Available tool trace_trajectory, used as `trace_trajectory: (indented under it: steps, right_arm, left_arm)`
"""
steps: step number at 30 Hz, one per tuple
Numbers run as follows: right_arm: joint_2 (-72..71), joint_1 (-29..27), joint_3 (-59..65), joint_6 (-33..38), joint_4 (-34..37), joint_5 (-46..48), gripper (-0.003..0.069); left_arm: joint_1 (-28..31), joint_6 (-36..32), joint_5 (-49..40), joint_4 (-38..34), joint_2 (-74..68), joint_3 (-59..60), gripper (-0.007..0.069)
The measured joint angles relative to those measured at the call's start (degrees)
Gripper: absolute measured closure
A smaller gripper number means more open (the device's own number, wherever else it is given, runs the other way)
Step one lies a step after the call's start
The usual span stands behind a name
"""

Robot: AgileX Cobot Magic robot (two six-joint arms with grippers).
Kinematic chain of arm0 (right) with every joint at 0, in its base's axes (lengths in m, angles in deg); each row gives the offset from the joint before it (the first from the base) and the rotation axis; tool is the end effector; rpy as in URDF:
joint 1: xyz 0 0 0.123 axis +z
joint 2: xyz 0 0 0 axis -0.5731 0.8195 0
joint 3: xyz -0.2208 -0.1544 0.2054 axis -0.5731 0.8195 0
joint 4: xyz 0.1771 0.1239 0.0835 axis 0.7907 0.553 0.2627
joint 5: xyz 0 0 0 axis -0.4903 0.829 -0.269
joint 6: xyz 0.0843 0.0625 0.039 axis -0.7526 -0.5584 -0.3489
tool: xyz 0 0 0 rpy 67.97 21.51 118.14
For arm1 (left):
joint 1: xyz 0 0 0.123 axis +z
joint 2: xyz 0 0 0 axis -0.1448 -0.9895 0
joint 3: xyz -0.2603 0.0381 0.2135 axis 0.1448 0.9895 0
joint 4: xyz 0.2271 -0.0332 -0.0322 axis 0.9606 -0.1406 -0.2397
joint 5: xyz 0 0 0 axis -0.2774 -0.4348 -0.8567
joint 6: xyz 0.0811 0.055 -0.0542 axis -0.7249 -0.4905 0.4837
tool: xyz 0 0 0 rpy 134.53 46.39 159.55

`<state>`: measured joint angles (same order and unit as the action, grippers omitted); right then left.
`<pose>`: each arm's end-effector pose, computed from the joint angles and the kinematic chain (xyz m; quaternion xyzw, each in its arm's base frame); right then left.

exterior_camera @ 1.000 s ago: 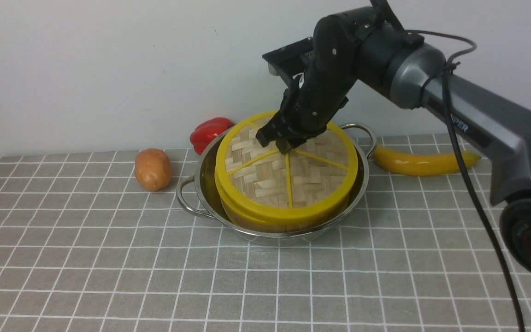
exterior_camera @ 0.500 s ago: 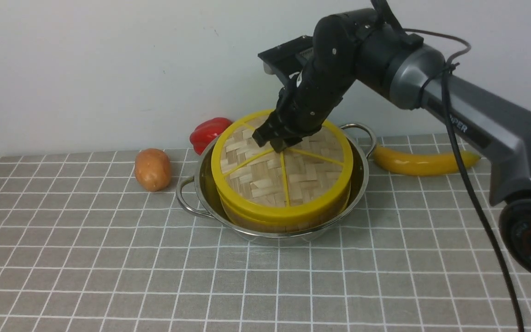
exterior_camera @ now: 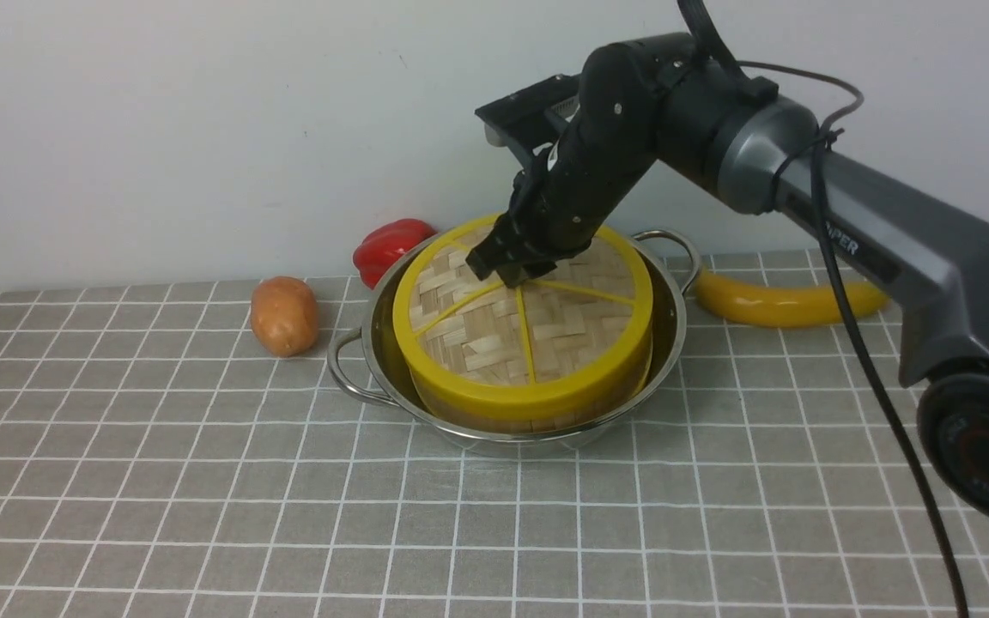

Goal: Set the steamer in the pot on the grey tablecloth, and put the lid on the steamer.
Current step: 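Place the bamboo steamer lid onto the steamer basket in the pot with the right gripper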

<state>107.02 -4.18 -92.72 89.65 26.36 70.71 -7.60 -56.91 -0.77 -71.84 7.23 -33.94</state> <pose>0.4664 0.2989 0.2487 -0.2891 0.9274 0.1322 0.1971 0.0094 -0.0163 0.3996 0.1828 0.7716 -0.1009 0.6009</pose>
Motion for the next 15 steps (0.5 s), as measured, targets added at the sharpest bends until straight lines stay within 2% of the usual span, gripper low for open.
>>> trace_trajectory:
  steps: [12,15]
  right_arm:
    - [0.02,0.00,0.00,-0.14,0.10,0.04,0.0508]
    - [0.02,0.00,-0.02,-0.90,0.24,0.38,0.0427]
  left_arm:
    - [0.00,0.00,0.00,0.00,0.00,0.00,0.0633]
    - [0.00,0.00,0.00,0.00,0.00,0.00,0.0633]
